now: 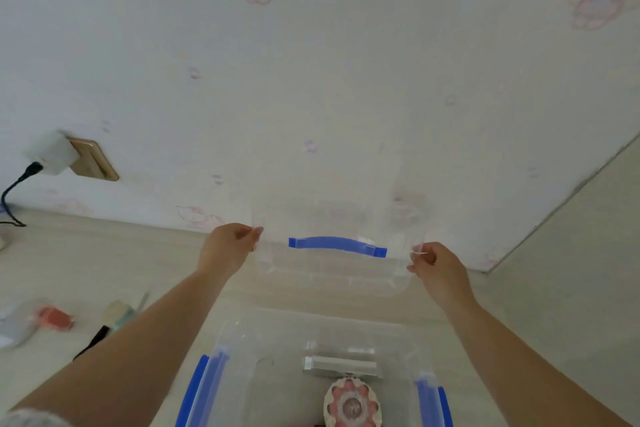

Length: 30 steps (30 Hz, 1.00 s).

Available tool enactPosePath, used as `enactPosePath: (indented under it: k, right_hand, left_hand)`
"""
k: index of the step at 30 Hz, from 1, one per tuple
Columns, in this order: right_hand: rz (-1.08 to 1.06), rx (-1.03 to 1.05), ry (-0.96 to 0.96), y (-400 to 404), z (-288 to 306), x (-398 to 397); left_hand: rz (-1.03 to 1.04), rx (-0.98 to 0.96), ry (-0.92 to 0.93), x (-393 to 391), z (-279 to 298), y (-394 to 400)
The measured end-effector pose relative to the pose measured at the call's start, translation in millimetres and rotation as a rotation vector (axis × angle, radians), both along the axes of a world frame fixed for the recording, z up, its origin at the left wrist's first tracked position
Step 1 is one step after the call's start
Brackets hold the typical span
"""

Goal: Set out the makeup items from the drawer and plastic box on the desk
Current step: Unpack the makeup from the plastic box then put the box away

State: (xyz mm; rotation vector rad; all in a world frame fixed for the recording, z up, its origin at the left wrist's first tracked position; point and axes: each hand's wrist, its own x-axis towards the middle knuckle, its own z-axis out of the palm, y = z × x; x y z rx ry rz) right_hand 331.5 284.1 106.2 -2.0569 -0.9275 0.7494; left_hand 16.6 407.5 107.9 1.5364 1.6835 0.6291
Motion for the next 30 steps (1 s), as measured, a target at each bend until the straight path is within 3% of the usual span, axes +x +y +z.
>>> enactPosePath:
  k: [6,16,30]
  right_hand:
    - [-0.013,-0.119,-0.02,19,-25,10]
    - [0.031,-0.195,-0.131,27,-36,17]
    - [-0.092,-0.099,0.011,15,-35,22]
  left_hand:
    - [0.04,-0.13,-0.072,15,-24,12]
    - [0.085,-0.184,-0.144,33,-25,8]
    - [0.019,-0.126,-0.063,32,-13,-2]
